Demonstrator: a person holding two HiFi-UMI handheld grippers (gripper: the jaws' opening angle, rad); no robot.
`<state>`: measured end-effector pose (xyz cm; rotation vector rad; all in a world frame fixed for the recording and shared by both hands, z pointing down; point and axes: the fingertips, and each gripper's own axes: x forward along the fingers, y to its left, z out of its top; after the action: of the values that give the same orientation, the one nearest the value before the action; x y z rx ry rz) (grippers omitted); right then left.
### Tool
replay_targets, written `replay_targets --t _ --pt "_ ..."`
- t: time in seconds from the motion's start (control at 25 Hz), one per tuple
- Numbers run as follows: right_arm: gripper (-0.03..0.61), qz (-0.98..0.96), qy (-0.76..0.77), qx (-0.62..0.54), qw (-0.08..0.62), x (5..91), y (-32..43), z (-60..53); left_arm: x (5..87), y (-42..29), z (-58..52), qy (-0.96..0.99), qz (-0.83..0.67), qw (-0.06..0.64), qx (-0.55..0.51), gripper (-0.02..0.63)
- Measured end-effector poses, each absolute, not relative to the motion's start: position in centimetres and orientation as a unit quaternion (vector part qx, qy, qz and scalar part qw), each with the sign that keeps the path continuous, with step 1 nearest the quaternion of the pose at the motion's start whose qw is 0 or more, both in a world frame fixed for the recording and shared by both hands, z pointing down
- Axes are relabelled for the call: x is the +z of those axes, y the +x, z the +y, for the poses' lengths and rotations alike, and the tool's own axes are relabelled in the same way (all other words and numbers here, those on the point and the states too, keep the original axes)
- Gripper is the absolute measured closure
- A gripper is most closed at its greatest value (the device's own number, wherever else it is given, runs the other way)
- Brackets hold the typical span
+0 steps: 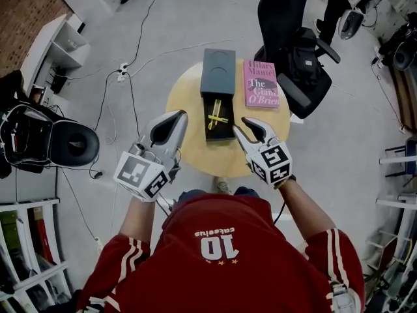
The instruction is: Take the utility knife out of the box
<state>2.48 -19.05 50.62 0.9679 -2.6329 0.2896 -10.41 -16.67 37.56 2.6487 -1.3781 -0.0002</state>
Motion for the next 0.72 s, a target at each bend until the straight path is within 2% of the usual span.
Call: replay_targets --t 0.72 --pt "0.474 -0.917 0.240 0.079 0.309 64.7 -0.1 -23.6 40.1 -11.2 -18.8 0.852 -0.514 0.100 0.020 0.611"
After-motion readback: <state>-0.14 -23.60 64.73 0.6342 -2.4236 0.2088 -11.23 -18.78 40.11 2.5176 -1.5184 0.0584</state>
